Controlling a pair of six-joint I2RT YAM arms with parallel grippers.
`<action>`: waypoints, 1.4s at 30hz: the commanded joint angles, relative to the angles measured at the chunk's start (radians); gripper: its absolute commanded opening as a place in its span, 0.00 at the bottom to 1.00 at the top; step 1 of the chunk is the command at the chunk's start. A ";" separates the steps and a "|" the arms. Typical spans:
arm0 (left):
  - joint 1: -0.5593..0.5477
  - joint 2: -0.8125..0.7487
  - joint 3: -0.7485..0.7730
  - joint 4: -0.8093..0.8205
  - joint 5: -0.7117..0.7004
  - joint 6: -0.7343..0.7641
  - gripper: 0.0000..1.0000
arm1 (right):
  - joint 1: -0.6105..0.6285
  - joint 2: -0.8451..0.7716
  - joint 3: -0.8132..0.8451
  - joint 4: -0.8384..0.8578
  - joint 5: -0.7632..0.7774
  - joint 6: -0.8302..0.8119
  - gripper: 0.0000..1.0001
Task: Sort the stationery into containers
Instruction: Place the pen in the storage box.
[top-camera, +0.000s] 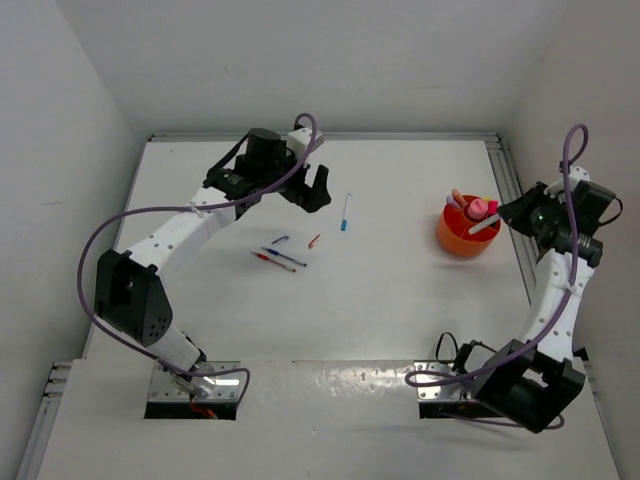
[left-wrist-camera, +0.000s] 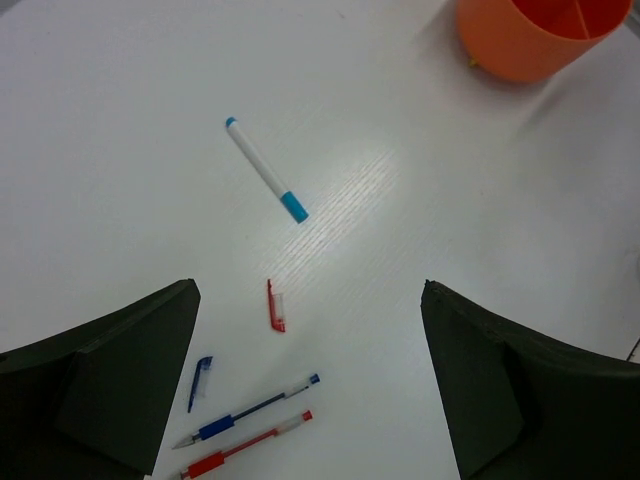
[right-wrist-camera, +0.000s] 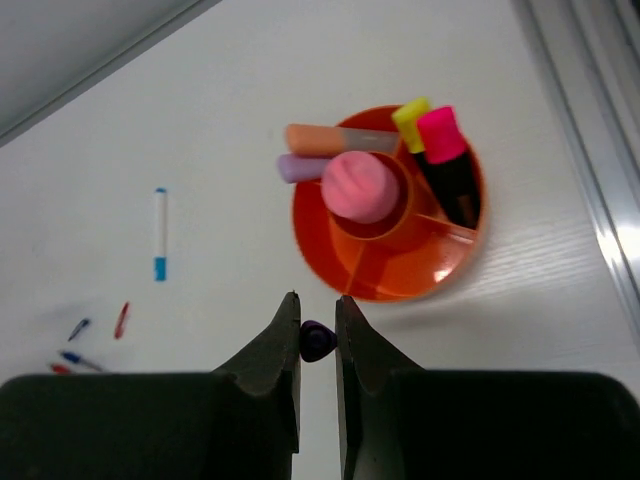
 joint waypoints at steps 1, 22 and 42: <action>-0.002 0.006 0.021 -0.013 -0.058 0.029 1.00 | -0.044 0.009 -0.030 0.033 0.069 -0.044 0.00; -0.003 0.178 0.122 -0.093 -0.187 -0.057 1.00 | 0.001 0.224 -0.052 0.277 0.141 -0.018 0.00; -0.060 0.538 0.365 -0.106 -0.219 -0.149 0.85 | 0.061 0.146 0.025 0.077 0.049 0.041 0.56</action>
